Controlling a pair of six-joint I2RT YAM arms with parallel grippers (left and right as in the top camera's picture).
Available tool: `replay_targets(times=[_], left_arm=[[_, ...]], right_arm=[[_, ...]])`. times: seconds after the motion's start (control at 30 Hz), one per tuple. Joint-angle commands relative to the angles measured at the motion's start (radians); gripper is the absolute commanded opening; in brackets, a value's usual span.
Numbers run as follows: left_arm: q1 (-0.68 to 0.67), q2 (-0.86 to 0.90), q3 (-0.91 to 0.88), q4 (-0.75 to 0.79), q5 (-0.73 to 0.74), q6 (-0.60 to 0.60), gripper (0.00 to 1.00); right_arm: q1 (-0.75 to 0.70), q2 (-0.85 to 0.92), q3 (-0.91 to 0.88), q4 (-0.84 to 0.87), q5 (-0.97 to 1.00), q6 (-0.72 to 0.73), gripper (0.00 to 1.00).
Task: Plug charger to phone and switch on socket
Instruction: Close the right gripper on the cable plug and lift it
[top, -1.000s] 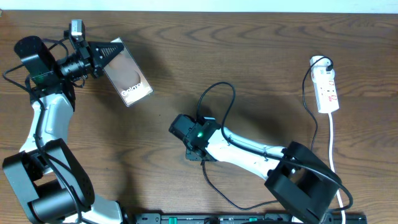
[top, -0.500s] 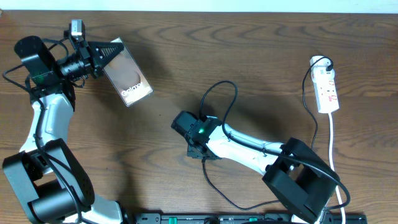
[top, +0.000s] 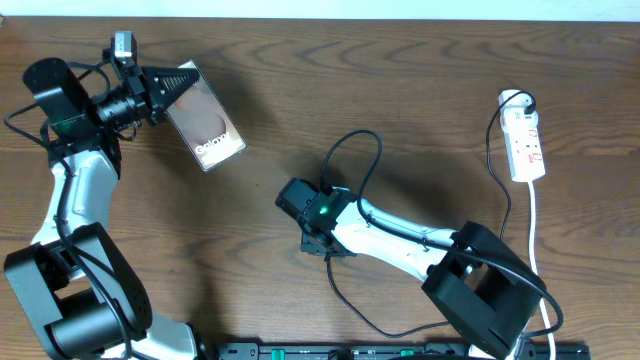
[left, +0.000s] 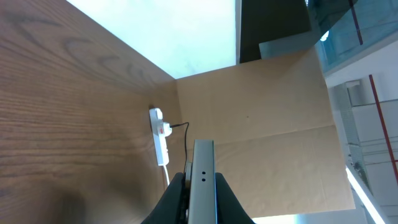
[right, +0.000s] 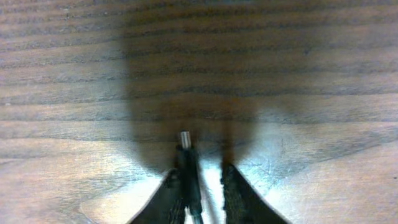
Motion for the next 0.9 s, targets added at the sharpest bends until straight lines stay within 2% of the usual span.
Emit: replay_targets(times=[0.0,0.03,0.23,0.33,0.47,0.57,0.63,0.67,0.87], left_arm=[[0.006,-0.022,0.021,0.006,0.023,-0.001,0.08],[0.006,-0.022,0.021,0.006,0.023,-0.001,0.08],[0.006,-0.022,0.021,0.006,0.023,-0.001,0.07],[0.006,-0.022,0.021,0.006,0.023,-0.001,0.08],[0.006,-0.022,0.021,0.006,0.023,-0.001,0.07],[0.006,-0.022,0.021,0.006,0.023,0.000,0.07],[0.006,-0.022,0.021,0.006,0.023,-0.001,0.08],[0.006,-0.022,0.021,0.006,0.023,-0.001,0.07],[0.006,-0.022,0.021,0.006,0.040,-0.001,0.08]], right_arm=[[-0.005,0.020,0.010,-0.003,-0.012,-0.001,0.07],[-0.005,0.020,0.010,-0.003,-0.012,0.000,0.01],[-0.008,0.020,0.010,-0.003,-0.018,-0.004,0.01],[-0.043,0.017,0.012,-0.003,-0.093,-0.062,0.01],[-0.157,0.012,0.012,0.017,-0.324,-0.251,0.01],[-0.259,0.012,0.012,0.087,-0.610,-0.459,0.01],[-0.349,0.012,0.012,0.180,-0.880,-0.610,0.01],[-0.377,0.012,0.012,0.220,-0.945,-0.647,0.01],[-0.492,0.015,0.005,0.492,-1.031,-0.726,0.01]])
